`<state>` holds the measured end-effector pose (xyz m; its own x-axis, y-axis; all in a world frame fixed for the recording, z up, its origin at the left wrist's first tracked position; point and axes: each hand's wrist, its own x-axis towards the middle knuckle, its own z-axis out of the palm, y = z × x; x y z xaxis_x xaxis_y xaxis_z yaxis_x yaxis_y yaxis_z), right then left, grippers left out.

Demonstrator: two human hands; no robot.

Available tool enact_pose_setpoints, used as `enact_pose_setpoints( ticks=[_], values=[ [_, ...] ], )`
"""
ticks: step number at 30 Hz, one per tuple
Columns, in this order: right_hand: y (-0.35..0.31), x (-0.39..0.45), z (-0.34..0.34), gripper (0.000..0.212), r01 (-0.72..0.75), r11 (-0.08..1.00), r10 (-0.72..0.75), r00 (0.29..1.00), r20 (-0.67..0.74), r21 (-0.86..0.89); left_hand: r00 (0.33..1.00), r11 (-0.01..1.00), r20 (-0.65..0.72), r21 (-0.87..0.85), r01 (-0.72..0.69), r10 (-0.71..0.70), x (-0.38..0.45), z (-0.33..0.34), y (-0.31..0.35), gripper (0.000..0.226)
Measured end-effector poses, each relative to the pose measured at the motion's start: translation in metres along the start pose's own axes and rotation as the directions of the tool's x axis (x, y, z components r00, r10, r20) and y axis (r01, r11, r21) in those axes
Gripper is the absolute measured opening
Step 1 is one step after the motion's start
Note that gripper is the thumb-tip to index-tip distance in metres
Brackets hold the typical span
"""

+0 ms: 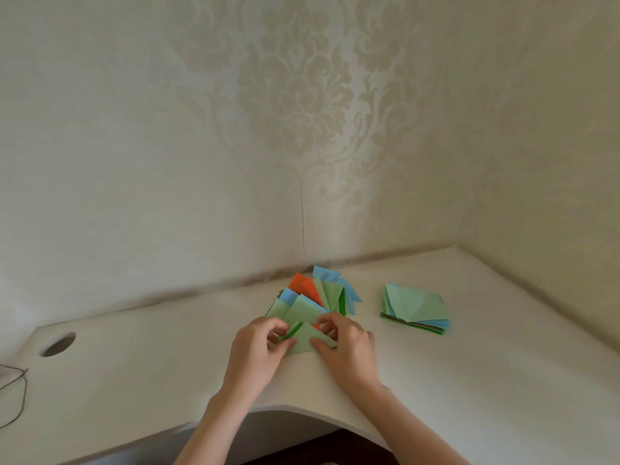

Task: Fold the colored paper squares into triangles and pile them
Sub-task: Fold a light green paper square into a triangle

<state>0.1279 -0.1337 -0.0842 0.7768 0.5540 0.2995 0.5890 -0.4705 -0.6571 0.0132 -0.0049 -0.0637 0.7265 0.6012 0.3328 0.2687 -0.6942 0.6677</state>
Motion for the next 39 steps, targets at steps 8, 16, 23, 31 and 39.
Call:
enact_pose_setpoints(
  ticks=[8, 16, 23, 31, 39],
  values=[
    [0.008, 0.001, -0.014, 0.01, 0.097, 0.988, -0.09, 0.994, -0.066, 0.119, 0.997, 0.995, -0.073, 0.096, -0.002, 0.009, 0.004, 0.012, 0.004, 0.011],
    [0.056, -0.006, -0.09, 0.025, 0.188, 0.982, -0.186, 0.95, -0.252, -0.017, 0.973, 0.977, -0.142, 0.138, -0.165, 0.184, -0.002, 0.025, 0.037, 0.01],
    [0.096, -0.004, -0.114, 0.043, 0.038, 0.951, -0.113, 0.967, -0.23, -0.308, 0.944, 0.95, -0.132, 0.114, -0.29, 0.303, -0.019, 0.077, 0.08, 0.014],
    [0.101, 0.005, -0.102, 0.044, 0.037, 0.936, -0.093, 0.985, -0.143, -0.35, 0.946, 0.922, -0.067, 0.254, -0.293, 0.319, -0.02, 0.078, 0.066, 0.016],
    [0.073, -0.007, -0.092, 0.04, 0.431, 0.884, -0.45, 0.89, -0.075, -0.181, 0.872, 0.894, -0.236, -0.031, -0.447, 0.428, -0.016, 0.047, 0.069, 0.019]
  ],
)
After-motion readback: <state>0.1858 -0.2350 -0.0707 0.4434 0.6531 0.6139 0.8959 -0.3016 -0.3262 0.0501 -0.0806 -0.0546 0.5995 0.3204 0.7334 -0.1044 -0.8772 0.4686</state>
